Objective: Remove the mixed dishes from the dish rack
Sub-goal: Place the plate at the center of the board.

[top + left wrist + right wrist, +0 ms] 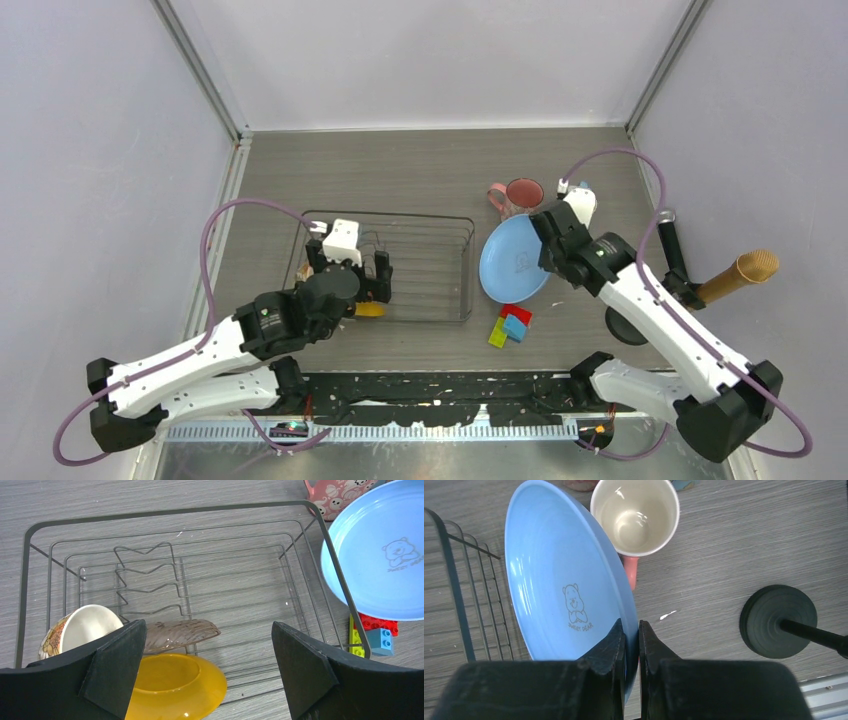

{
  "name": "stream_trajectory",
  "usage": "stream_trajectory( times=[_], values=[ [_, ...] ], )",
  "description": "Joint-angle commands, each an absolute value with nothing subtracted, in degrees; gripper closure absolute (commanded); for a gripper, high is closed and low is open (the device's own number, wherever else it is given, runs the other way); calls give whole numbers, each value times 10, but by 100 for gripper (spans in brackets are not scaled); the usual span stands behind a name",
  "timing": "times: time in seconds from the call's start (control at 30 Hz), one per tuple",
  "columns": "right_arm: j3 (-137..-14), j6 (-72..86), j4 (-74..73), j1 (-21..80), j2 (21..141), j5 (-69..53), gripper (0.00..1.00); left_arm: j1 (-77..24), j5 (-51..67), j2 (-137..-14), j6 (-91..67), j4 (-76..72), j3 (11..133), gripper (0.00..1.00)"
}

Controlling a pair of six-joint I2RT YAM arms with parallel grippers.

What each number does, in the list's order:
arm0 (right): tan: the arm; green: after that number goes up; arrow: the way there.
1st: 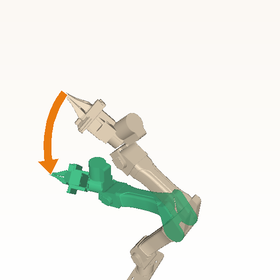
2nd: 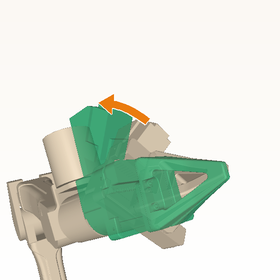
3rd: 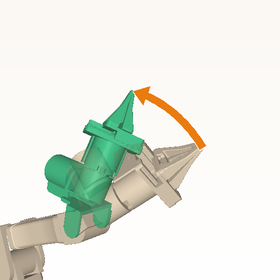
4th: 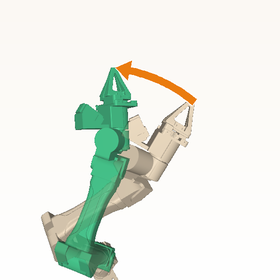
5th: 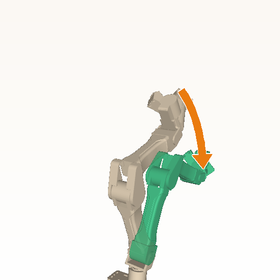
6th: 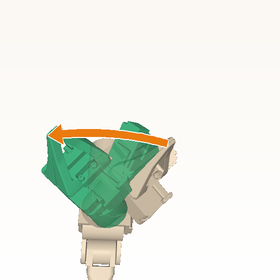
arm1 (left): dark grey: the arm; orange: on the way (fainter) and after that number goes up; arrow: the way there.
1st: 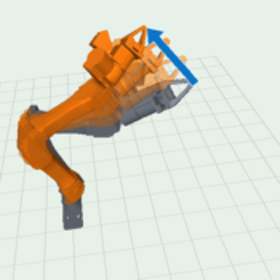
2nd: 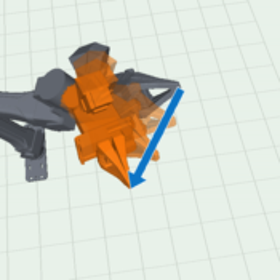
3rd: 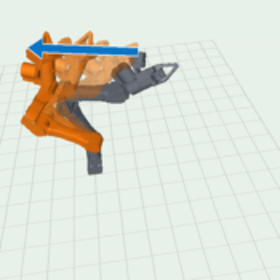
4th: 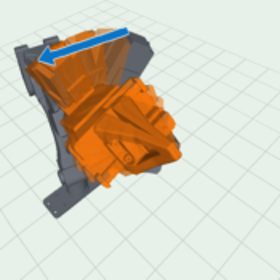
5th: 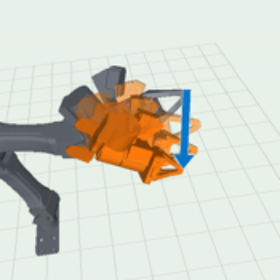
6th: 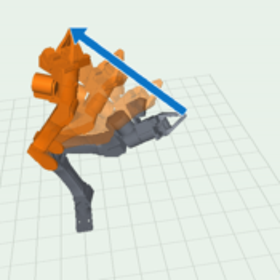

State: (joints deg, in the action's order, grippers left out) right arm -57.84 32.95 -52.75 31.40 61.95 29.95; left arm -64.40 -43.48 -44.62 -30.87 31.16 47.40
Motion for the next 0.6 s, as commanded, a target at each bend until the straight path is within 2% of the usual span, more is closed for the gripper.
stream_trajectory(
  times=[0.0, 0.13, 0.27, 0.57],
  values=[
    [-622, 338, -548, 316, 564, 352, 100, -643, -442, -435, -310, 295, 472, 0],
    [-650, 331, -569, 317, 556, 387, 100, -643, -435, -427, -311, 285, 464, 0],
    [-637, 333, -560, 316, 571, 372, 100, -643, -435, -417, -303, 276, 453, 0],
    [-627, 326, -499, 317, 669, 339, 100, -643, -435, -376, -297, 285, 441, 0]
  ],
)
